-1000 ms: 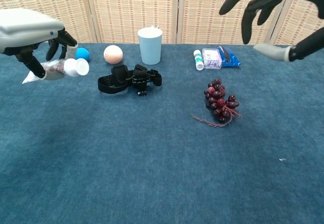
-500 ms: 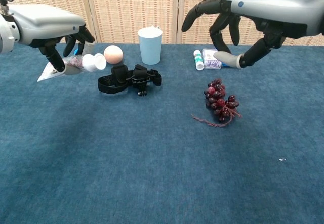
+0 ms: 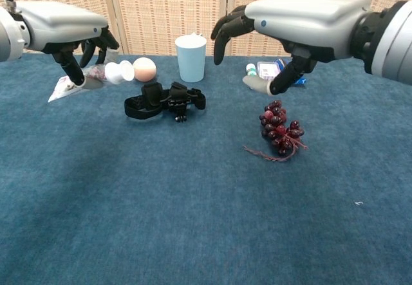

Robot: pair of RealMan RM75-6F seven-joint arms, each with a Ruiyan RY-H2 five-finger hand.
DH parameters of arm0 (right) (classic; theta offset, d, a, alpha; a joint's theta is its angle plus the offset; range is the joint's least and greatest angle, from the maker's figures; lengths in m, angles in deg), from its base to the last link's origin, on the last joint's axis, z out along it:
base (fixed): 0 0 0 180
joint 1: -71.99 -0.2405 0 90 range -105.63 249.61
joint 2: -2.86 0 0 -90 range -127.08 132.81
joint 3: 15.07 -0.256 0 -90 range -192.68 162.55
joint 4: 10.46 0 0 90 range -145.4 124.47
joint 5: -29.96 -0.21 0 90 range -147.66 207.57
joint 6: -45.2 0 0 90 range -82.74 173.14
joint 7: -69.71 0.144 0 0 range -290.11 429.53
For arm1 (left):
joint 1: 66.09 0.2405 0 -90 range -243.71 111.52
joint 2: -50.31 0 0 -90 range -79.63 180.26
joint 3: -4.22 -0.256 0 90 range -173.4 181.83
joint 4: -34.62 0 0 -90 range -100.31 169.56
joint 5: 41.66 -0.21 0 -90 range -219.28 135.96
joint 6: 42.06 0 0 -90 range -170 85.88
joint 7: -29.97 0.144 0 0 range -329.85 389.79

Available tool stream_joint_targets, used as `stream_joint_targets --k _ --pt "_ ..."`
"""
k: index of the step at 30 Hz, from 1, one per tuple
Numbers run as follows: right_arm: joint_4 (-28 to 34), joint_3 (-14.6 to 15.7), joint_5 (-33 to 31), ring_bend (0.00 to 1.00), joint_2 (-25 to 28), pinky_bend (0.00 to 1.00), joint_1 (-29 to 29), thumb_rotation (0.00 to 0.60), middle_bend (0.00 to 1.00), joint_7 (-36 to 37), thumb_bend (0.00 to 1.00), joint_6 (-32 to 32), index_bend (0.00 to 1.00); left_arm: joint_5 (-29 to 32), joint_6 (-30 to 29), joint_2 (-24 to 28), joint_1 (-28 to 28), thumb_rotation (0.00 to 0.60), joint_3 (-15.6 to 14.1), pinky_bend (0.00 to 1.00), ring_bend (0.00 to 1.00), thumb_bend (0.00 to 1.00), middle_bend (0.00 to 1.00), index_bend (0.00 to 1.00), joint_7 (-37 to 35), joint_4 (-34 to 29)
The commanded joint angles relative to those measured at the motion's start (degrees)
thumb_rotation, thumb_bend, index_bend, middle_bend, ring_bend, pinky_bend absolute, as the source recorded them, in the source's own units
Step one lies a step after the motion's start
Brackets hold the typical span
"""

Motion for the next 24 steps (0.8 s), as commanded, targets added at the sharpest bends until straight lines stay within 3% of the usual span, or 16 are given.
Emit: stream_joint_targets --k 1,4,24 --pt "-0.9 0.0 0.5 0.00 -1.2 0.01 -0.7 0.600 0.04 0.8 0.38 0.6 0.34 1.1 -0.1 0.1 -0.6 0.600 -0.1 0.31 0.53 0.37 0.73 0.57 -0.2 0.0" --pt "-2.0 0.0 1.0 0.00 -3.0 0.00 -1.3 0.600 0.00 1.1 0.38 1.6 0.34 2.8 0.0 0.2 -1.2 0.600 -0.1 0.31 0.53 0.37 0.73 0.57 -0.3 -0.2" --pt "-12.3 -0.6 3.1 0.00 -14.8 0.00 -5.4 0.600 0.00 2.2 0.38 5.7 0.24 12.4 0.3 0.0 -5.8 0.600 0.1 0.31 0.54 0.37 0.73 0.57 -1.4 -1.4"
